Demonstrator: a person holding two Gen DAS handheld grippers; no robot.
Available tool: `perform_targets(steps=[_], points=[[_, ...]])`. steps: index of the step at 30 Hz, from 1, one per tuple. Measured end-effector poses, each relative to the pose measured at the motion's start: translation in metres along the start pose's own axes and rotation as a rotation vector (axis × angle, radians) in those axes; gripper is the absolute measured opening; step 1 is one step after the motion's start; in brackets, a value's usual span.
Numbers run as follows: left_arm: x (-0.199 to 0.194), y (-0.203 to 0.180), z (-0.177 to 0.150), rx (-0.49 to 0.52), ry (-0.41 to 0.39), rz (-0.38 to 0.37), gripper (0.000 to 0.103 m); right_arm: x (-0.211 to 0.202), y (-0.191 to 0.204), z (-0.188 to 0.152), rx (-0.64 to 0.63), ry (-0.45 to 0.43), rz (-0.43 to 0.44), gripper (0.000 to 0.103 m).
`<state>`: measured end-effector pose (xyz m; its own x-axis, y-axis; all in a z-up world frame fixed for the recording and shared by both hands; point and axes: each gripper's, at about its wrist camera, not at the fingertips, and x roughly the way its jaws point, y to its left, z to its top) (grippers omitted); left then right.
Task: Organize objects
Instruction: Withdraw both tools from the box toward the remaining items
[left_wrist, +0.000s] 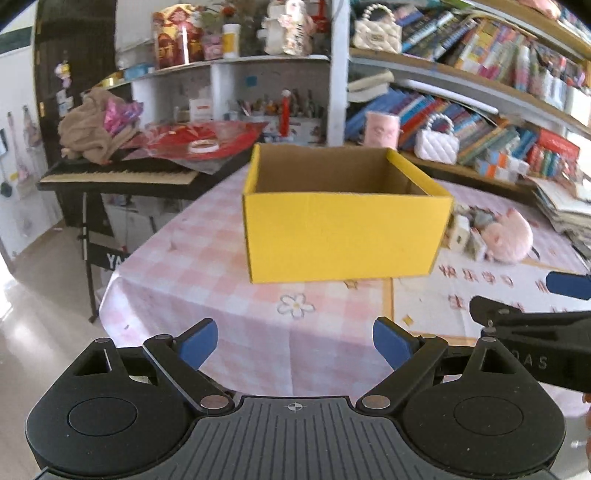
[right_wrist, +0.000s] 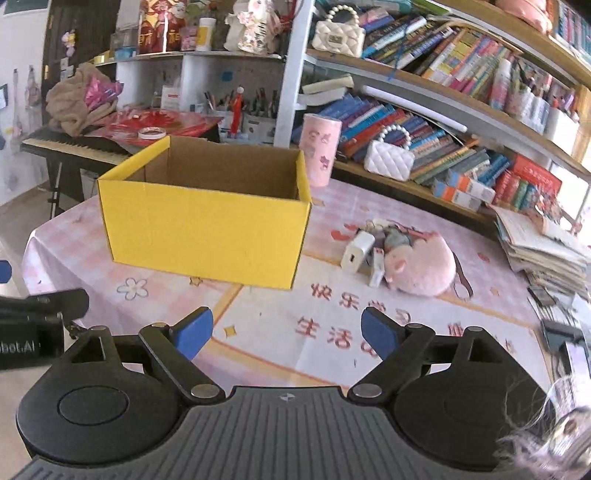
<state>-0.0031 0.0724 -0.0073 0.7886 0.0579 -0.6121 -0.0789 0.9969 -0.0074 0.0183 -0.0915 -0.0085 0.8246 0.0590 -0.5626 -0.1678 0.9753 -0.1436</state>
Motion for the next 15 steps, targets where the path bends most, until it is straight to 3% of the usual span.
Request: perform_targets(steps=[6, 15], points=[[-0.005, -0.007, -0.010, 0.041, 0.018, -0.041, 0.093, -0.010, -0.007, -0.012, 0.063, 0.024, -0.023, 0.094], [-0.008, -0.024, -0.015, 0.089, 0.019, -0.108, 0.093, -0.024, -0.023, -0.027, 0.125, 0.045, -0.086, 0.094]])
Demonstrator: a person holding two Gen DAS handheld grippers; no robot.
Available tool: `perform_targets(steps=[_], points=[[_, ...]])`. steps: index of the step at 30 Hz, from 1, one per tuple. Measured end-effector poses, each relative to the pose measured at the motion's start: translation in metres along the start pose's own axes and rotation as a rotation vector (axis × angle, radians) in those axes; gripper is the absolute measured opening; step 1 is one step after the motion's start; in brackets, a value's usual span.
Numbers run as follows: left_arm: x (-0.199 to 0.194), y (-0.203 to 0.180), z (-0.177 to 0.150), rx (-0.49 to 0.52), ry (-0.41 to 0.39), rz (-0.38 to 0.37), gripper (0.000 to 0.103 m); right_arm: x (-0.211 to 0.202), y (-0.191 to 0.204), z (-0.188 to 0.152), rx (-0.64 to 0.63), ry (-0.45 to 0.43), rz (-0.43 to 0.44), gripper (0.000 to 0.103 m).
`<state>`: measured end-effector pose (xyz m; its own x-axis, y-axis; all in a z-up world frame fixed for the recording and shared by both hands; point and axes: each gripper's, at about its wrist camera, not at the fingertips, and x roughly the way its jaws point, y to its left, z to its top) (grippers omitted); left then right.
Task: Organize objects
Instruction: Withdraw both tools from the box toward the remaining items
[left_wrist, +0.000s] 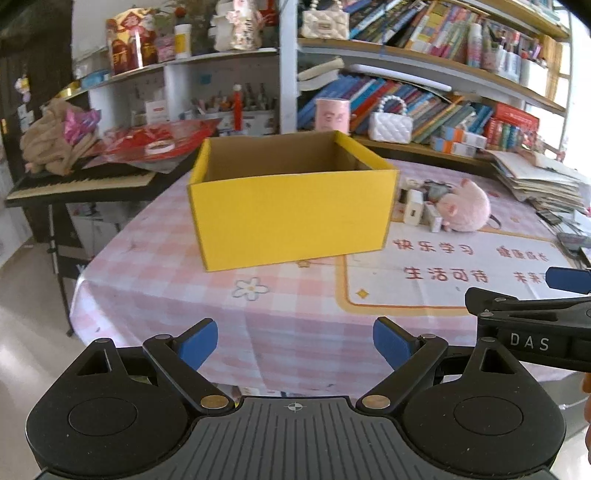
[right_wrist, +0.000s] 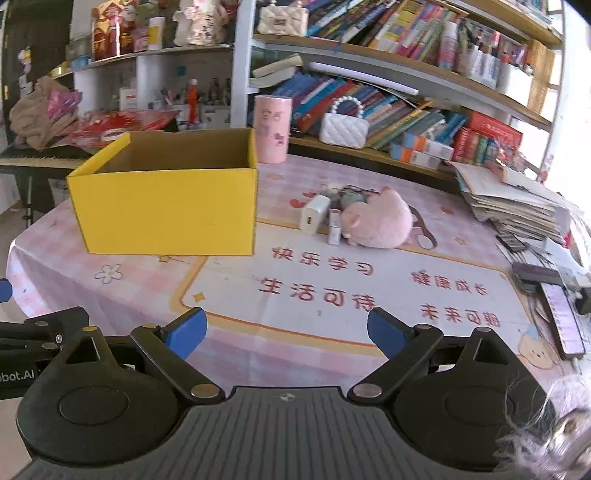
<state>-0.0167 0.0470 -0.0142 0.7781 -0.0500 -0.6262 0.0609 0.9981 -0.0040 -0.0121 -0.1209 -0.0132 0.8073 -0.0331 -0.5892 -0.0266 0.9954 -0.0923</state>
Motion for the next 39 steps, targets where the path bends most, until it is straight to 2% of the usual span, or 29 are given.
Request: perform_targets(steps=[22, 28, 39], points=[[0.023, -0.075, 0.011, 0.145, 0.030, -0.183, 0.093, -0.011, -0.076, -0.026, 0.142, 0.049, -0.173, 0.098], [0.034, -0.092, 0.019, 0.162, 0.037, -0.198, 0.093, -0.004, -0.094, -0.025, 0.168, 0.061, -0.190, 0.098], [0.059, -0.112, 0.038, 0.146, 0.047, -0.189, 0.093, 0.026, -0.117, -0.008, 0.153, 0.085, -0.168, 0.098]])
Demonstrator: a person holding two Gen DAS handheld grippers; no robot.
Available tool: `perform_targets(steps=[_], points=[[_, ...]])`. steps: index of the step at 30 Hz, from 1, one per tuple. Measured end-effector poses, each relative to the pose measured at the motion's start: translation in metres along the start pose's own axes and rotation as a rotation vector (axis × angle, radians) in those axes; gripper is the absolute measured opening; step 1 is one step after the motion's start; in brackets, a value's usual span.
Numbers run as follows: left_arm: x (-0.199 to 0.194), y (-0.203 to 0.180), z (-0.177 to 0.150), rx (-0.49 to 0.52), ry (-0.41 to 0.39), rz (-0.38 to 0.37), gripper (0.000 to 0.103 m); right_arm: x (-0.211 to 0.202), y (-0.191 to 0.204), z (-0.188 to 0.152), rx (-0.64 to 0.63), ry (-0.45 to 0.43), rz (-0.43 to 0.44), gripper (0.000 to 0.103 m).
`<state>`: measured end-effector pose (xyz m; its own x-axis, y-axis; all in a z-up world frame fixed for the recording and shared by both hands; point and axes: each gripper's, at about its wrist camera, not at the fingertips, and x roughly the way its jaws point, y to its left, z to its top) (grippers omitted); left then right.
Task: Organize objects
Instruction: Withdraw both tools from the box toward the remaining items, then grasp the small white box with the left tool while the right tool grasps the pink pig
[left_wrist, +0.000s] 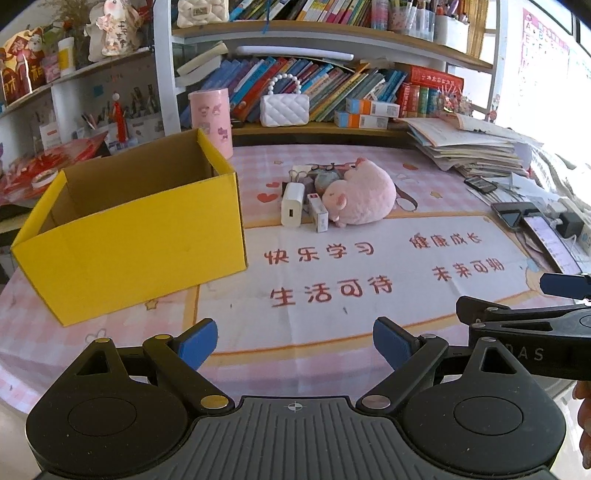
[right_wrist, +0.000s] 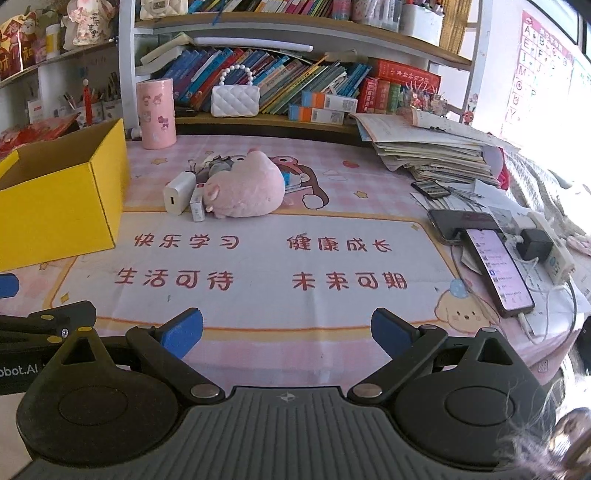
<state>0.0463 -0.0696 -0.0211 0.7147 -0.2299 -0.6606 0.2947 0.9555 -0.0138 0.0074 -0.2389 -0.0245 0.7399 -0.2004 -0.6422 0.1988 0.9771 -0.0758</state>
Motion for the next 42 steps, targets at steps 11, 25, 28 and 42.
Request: perform_targets(steps=[11, 25, 28, 42], points=[[0.033, -0.011, 0.029, -0.043, -0.014, 0.016, 0.098, 0.042, -0.018, 0.035, -0.041, -0.001, 0.039, 0.099], [0.067, -0.020, 0.053, -0.107, 0.019, 0.098, 0.097, 0.097, -0.042, 0.073, -0.062, 0.004, 0.142, 0.099], [0.071, -0.021, 0.055, -0.112, 0.028, 0.114, 0.097, 0.108, -0.046, 0.081, -0.043, 0.005, 0.174, 0.099], [0.087, -0.026, 0.065, -0.118, 0.044, 0.169, 0.097, 0.162, -0.040, 0.111, -0.058, 0.034, 0.320, 0.103]])
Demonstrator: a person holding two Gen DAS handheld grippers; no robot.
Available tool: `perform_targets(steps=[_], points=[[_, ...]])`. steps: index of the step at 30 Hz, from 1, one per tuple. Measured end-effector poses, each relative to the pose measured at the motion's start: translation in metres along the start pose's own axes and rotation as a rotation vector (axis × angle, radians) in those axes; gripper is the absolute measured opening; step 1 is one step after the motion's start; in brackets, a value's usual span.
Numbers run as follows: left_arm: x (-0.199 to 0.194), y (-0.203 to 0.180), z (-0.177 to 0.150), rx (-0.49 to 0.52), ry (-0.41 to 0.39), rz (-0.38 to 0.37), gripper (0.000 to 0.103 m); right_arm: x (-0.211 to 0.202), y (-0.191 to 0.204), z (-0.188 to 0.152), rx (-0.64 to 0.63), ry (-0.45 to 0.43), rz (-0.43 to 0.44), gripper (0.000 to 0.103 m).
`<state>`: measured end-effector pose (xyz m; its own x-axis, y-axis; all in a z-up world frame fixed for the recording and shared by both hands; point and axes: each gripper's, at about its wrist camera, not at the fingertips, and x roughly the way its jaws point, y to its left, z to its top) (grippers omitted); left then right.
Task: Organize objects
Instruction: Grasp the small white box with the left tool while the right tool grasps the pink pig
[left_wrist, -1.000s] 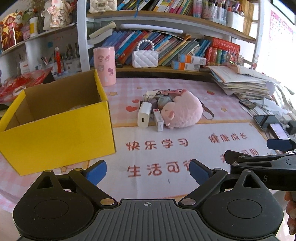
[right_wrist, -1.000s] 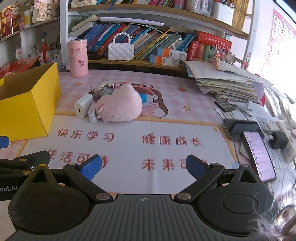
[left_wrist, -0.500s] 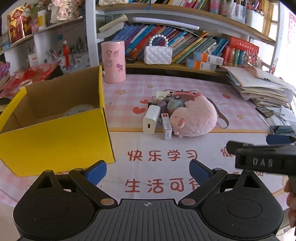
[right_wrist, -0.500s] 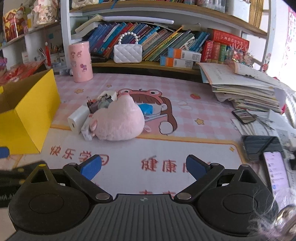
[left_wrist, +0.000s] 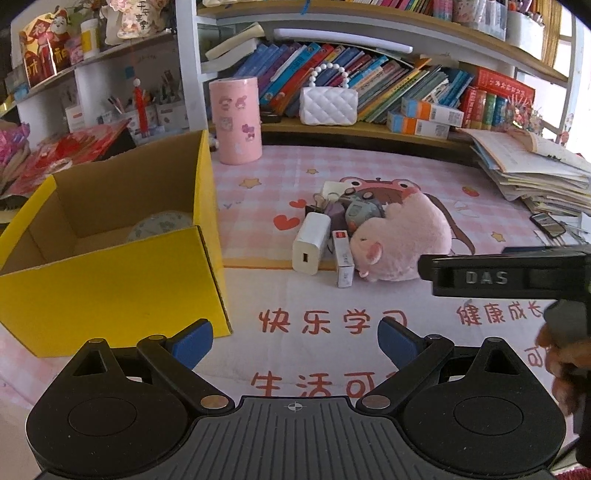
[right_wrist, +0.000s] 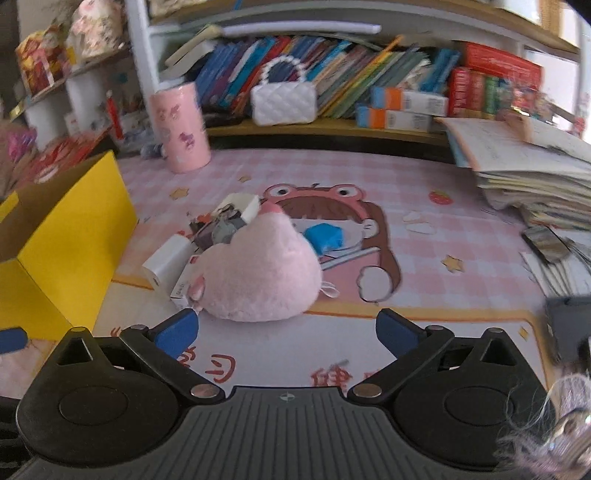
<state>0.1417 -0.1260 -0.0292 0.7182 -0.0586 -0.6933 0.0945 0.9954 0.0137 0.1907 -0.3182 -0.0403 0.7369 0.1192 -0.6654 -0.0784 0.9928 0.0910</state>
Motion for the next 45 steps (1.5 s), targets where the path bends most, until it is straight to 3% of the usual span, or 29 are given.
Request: perform_targets(steps=[4, 15, 19, 22, 26, 30, 36, 40, 45], points=[[0.002, 0.002, 0.000, -0.012, 0.011, 0.028, 0.097, 0.020, 0.000, 0.011, -0.009, 0.005, 0.030, 0.103], [0.000, -0.003, 0.001, 0.032, 0.011, 0.062, 0.097, 0.072, -0.024, 0.037, 0.287, 0.047, 0.131, 0.100], [0.001, -0.007, 0.003, 0.030, -0.002, 0.035, 0.097, 0.078, -0.036, 0.033, 0.408, 0.071, 0.149, 0.082], [0.004, -0.012, 0.007, 0.034, -0.017, 0.015, 0.096, 0.074, -0.042, 0.033, 0.402, 0.062, 0.172, 0.068], [0.016, -0.023, 0.015, 0.053, -0.017, -0.049, 0.081, 0.057, -0.054, 0.035, 0.399, 0.041, 0.162, 0.062], [0.039, -0.034, 0.022, 0.071, 0.000, -0.085, 0.054, 0.020, -0.066, 0.034, 0.355, -0.048, 0.101, 0.062], [0.073, -0.048, 0.037, 0.080, -0.009, -0.032, 0.041, -0.019, -0.080, 0.022, 0.276, -0.110, -0.001, 0.063], [0.095, -0.049, 0.045, 0.035, 0.019, -0.034, 0.034, -0.030, -0.083, 0.011, 0.298, -0.082, 0.017, 0.063], [0.116, -0.052, 0.048, 0.013, 0.050, -0.013, 0.028, -0.038, -0.073, 0.006, 0.218, -0.076, 0.039, 0.063]])
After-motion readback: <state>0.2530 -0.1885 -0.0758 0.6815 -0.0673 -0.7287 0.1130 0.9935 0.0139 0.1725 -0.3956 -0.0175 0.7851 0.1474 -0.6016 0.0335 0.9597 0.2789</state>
